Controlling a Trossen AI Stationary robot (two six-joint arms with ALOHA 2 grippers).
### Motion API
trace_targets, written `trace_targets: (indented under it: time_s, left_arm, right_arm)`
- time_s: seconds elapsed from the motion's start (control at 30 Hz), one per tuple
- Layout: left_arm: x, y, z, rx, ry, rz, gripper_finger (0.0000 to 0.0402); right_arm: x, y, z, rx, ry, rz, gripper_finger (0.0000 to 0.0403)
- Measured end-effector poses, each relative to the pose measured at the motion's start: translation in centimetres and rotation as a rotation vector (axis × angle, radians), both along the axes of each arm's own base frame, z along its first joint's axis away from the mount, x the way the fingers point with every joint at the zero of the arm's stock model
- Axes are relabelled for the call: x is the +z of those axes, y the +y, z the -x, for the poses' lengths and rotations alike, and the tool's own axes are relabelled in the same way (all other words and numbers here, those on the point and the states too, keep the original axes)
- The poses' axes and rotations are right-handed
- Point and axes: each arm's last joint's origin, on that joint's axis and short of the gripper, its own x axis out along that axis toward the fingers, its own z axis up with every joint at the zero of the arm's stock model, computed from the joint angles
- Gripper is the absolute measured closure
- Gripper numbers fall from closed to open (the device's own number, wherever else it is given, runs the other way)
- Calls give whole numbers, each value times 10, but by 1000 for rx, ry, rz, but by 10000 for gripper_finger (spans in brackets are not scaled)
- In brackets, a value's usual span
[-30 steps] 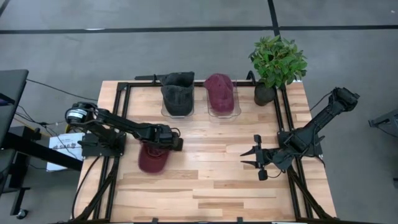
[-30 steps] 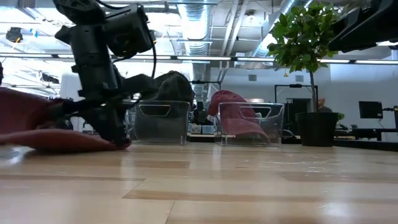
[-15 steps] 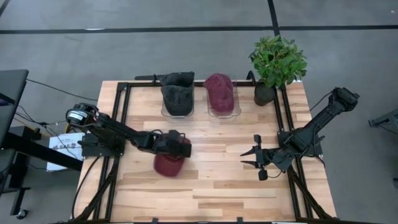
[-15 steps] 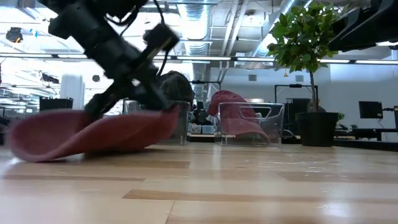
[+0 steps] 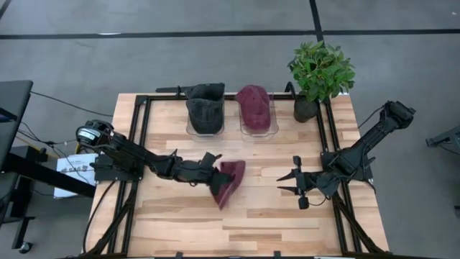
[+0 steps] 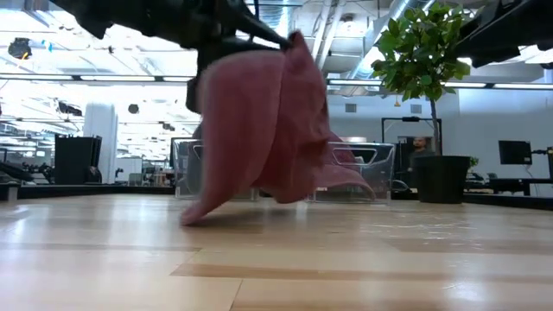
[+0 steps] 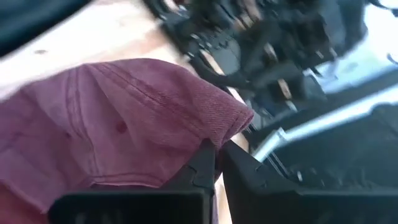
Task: Pick & Place hat
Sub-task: Put the red cap into the right transparent bin
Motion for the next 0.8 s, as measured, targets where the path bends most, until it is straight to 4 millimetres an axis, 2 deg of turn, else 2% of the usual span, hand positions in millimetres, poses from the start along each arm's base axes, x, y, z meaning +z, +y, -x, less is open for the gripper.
trace_targets:
  time_s: [0.17,0.43,0.5,0.67,0.8]
  left_arm:
    - [3,-16,5,-73,-30,-39,387]
    - [3,-36,13,-137,-40,-84,385]
    - [3,-40,15,-154,-41,-86,387]
    - [3,-48,19,-201,-40,-81,384]
    - [3,-53,22,-230,-43,-95,386]
  right_arm:
    - [-1,-2,-7,-29,-16,-14,301]
    - [-42,-7,-35,-76,-88,59,301]
    - [-52,-7,-40,-33,-91,89,301]
    - [-69,-1,-54,225,-139,160,301]
    - [-73,-5,-67,248,-247,193,301]
